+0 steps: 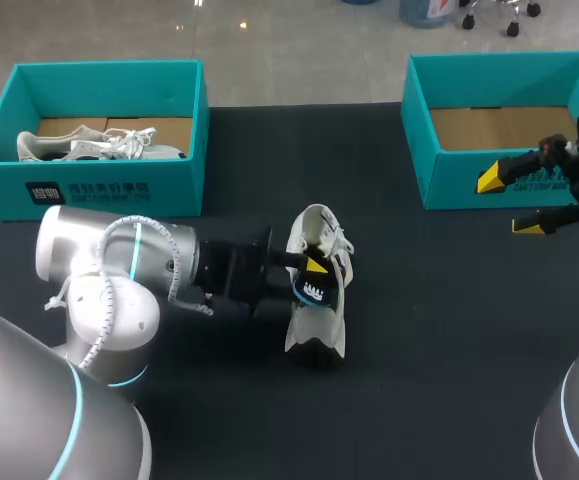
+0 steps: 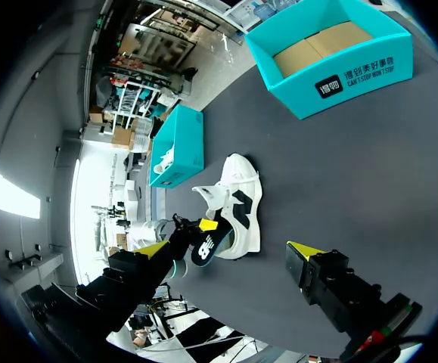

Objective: Take the shoe out of the shoebox, open the shoe tongue, remove and reinsert the insole, then place the shoe into the shoebox

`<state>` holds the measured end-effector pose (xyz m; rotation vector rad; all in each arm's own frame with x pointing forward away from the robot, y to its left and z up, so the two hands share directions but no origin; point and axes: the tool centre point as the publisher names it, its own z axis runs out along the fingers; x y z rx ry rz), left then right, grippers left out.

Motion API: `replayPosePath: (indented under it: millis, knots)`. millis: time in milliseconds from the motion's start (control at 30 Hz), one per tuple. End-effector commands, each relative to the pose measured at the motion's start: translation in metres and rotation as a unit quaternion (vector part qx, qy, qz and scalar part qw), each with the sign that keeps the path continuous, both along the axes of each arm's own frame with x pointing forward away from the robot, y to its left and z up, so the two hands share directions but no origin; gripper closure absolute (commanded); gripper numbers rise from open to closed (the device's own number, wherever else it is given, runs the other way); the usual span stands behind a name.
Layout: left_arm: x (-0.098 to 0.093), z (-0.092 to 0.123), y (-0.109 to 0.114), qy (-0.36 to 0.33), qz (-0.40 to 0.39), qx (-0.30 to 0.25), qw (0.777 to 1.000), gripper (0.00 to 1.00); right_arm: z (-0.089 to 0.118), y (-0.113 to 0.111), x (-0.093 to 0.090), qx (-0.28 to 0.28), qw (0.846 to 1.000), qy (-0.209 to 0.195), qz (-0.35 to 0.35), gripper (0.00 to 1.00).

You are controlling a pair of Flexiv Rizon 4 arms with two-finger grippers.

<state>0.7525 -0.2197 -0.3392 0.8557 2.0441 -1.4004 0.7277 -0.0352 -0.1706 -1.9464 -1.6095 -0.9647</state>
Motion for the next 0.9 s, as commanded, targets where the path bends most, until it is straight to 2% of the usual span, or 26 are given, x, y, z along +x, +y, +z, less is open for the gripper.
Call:
replayPosePath:
  millis: [33,100,167,200,233,900]
  knots:
    - [-0.011,0.009,0.01,-0.006,0.002,0.005,1.0,0.58,0.0,0.0,0.0,-0.001,1.0,0.001,-0.001,0.0]
    - [-0.014,0.01,0.012,-0.005,-0.002,0.01,1.0,0.78,0.0,0.0,0.0,-0.001,1.0,0.001,-0.001,0.0]
    - [-0.016,0.01,0.012,-0.005,-0.004,0.015,1.0,0.85,0.0,0.0,0.0,-0.001,1.0,0.001,-0.001,0.0]
    - [-0.017,0.009,0.013,-0.003,-0.006,0.018,1.0,0.95,0.0,0.0,0.0,-0.001,1.0,0.001,-0.001,0.0]
    - [-0.016,0.007,0.013,-0.003,-0.006,0.019,1.0,1.0,0.0,0.0,0.0,-0.001,1.0,0.001,-0.001,0.0]
    - [0.018,-0.011,0.0,-0.011,0.009,0.019,1.0,1.0,0.0,0.0,0.0,-0.001,1.0,0.001,-0.001,0.0]
